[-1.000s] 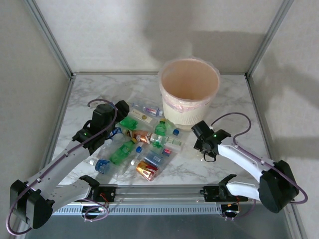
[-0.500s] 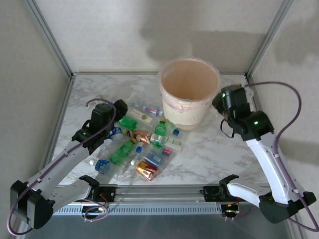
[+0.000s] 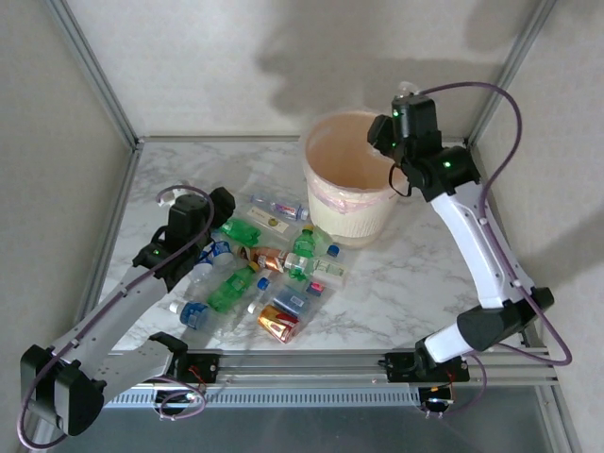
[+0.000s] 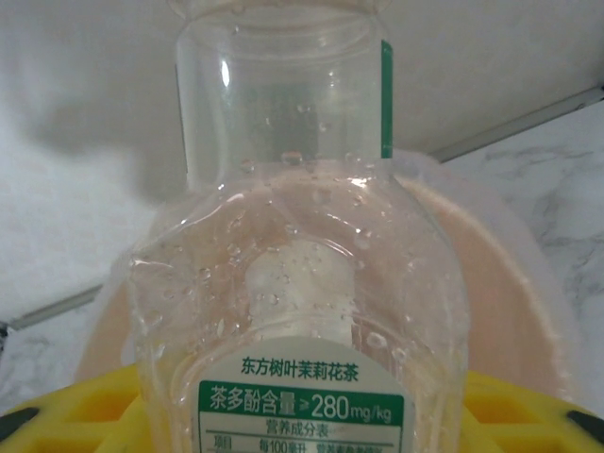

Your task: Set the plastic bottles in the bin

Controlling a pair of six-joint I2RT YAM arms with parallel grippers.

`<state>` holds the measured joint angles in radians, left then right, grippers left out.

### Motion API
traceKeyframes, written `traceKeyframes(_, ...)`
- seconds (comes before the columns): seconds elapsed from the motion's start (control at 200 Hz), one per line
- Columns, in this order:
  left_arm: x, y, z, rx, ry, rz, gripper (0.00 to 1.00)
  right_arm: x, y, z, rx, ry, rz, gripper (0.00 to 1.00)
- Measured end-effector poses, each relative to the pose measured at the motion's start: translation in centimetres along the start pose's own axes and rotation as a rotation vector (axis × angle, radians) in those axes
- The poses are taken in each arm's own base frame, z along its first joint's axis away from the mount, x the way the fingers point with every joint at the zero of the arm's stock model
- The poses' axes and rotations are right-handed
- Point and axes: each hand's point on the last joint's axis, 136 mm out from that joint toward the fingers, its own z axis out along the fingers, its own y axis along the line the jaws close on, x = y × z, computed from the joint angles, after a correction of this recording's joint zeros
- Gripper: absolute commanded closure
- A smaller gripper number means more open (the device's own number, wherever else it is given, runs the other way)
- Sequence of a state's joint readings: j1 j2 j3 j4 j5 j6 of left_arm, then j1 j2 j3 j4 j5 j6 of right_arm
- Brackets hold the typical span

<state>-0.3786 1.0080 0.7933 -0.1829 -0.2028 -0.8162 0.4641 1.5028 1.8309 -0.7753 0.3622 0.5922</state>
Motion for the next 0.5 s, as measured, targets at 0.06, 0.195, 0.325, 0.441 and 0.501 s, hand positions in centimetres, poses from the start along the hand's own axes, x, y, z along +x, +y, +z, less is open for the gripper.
traceKeyframes(0.06,-0.4,0.3,-0.2,-0.005,-0.009,-0.006,0.18,0.9,0.2,0.9,-0.005,0.025,-0.012,0.49)
traceKeyframes(0.195,-1.0,0.9,-0.6,-0.012,-0.029,-0.022,0.17,2.8,0.4,2.3,-0.026,0.079,-0.038,0.39)
traceKeyframes(0.325,-0.7,1.6,-0.5,-0.029,-0.025,-0.039,0.15,3.5,0.9,2.9,-0.051,0.108,-0.055,0.27)
traceKeyframes(0.441,-0.5,2.4,-0.3,-0.052,-0.022,-0.053,0.12,3.5,1.4,2.9,-0.076,0.111,-0.065,0.22)
traceKeyframes(0.501,-0.7,2.8,-0.2,-0.063,-0.026,-0.063,0.10,3.6,1.5,2.9,-0.084,0.113,-0.067,0.21)
